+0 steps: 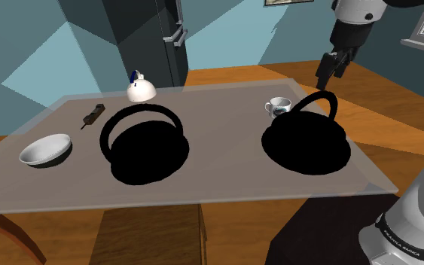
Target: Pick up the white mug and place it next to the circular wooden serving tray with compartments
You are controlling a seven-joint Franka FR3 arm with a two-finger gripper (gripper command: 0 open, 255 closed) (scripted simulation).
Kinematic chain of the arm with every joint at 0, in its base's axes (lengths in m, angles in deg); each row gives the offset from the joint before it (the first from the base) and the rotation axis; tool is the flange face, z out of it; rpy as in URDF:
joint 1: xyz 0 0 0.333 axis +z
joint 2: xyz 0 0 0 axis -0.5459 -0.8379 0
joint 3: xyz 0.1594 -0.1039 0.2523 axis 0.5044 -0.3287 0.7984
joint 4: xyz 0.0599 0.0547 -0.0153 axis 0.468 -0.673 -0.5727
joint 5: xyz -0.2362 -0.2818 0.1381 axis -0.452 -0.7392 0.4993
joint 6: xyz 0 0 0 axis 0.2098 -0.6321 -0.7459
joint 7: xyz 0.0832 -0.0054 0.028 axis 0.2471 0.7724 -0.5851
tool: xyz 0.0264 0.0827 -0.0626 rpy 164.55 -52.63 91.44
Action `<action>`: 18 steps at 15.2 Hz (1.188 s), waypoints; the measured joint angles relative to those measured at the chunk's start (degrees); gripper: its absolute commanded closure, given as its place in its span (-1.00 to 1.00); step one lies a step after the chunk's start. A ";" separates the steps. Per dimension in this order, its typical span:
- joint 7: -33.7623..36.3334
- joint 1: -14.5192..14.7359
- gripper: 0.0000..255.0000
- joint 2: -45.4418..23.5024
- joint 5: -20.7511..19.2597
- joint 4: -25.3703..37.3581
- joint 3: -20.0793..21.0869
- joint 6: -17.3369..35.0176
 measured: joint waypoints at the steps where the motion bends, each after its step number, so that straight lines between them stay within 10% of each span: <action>1: 0.00 0.00 -1.00 0.00 0.00 0.00 0.00 0.00; 18: -12.09 -2.03 -1.00 -27.21 1.17 5.37 -14.75 22.00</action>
